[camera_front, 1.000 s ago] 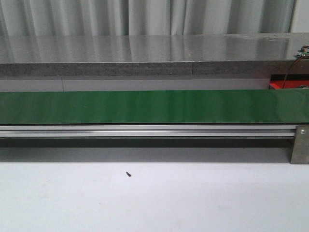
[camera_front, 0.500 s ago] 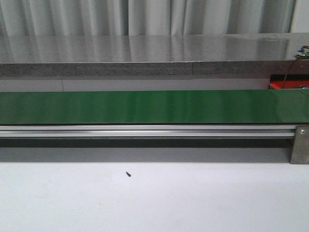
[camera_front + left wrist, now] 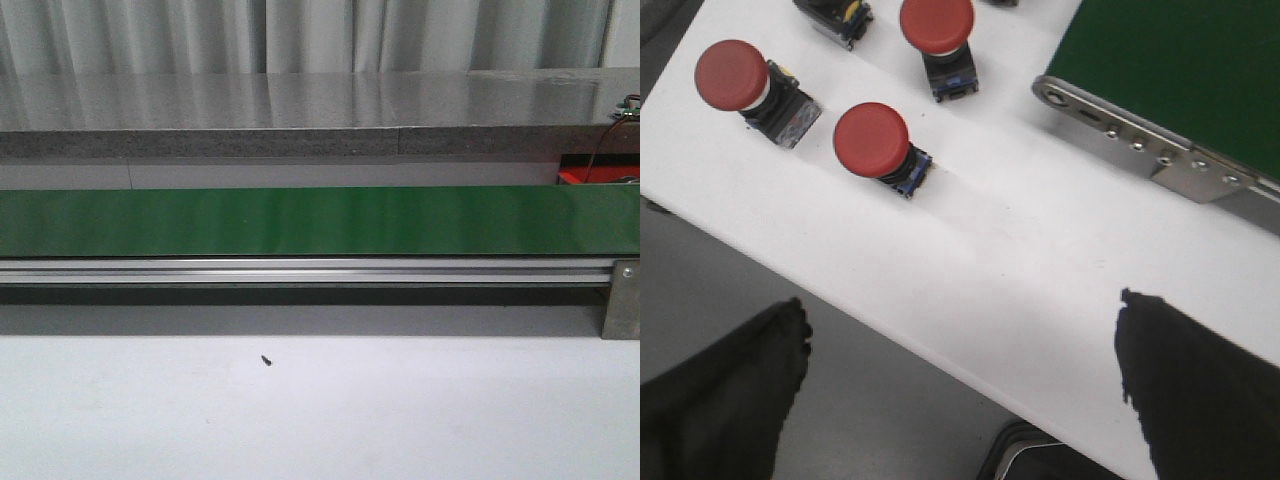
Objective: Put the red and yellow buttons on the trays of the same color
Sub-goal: 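Lower the left gripper and grasp a red-capped button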
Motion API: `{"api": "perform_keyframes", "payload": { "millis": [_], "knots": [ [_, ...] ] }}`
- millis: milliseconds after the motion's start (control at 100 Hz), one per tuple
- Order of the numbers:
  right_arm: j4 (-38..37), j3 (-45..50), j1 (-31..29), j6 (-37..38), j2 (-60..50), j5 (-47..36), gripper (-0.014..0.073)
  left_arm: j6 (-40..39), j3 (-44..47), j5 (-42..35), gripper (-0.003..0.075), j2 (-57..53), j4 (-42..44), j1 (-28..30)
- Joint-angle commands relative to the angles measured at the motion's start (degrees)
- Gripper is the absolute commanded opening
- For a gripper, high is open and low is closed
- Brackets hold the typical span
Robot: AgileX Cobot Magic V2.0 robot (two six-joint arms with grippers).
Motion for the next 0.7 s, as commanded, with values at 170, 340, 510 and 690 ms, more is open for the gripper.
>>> {"api": "perform_keyframes", "payload": {
  "millis": [170,340,510,690],
  "knots": [
    [-0.76,-1.07,0.10,-0.16,-1.05,-4.62,-0.0070,-0.55,-1.98,-6.88,0.0608,6.76,0.73,4.39],
    [-0.76,-1.07,0.10,-0.16,-1.05,-4.62,-0.0070,-0.55,-1.98,-9.89,0.0608,10.79,1.29,6.38],
    [-0.76,-1.07,0.10,-0.16,-1.05,-4.62,-0.0070,-0.55,-1.98,-13.31,0.0608,14.07,1.54,6.98],
    [-0.76,-1.07,0.10,-0.16,-1.05,-4.62,-0.0070,-0.55,-2.72,-15.82,0.0608,18.34,1.54,6.98]
  ]
}}
